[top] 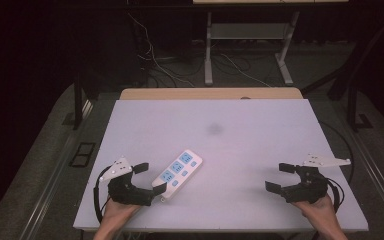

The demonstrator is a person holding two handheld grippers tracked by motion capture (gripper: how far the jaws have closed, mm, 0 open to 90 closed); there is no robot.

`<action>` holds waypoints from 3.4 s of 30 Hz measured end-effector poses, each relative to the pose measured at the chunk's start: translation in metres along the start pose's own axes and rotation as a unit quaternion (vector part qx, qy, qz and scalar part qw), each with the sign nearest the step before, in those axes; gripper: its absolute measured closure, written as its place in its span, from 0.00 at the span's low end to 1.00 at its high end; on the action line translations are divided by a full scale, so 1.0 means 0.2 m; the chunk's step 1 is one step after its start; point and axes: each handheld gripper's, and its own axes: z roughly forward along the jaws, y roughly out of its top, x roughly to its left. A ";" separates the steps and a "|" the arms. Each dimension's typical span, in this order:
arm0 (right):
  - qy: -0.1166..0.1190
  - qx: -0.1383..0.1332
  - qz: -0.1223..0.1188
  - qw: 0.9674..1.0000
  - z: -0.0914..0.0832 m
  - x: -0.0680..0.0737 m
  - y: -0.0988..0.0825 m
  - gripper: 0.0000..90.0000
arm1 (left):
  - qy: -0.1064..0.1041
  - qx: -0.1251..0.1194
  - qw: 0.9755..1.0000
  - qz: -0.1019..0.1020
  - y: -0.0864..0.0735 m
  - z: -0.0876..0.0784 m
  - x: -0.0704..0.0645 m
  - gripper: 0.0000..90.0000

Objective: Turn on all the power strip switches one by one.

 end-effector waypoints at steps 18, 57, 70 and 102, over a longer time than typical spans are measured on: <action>0.001 0.014 -0.008 1.000 0.02 0.00 -0.01 0.01 | -0.001 0.013 1.000 0.011 0.00 0.00 -0.01 0.00; -0.015 0.013 -0.003 1.000 -0.01 -0.03 -0.02 0.01 | -0.010 0.104 0.993 0.052 0.18 0.05 -0.05 0.00; -0.013 0.017 -0.007 1.000 0.00 -0.02 -0.02 0.01 | -0.027 0.143 0.987 0.068 0.19 0.15 -0.07 0.00; -0.018 0.013 -0.016 1.000 0.00 -0.02 -0.03 0.01 | -0.054 0.240 0.961 0.125 0.22 0.30 -0.03 0.52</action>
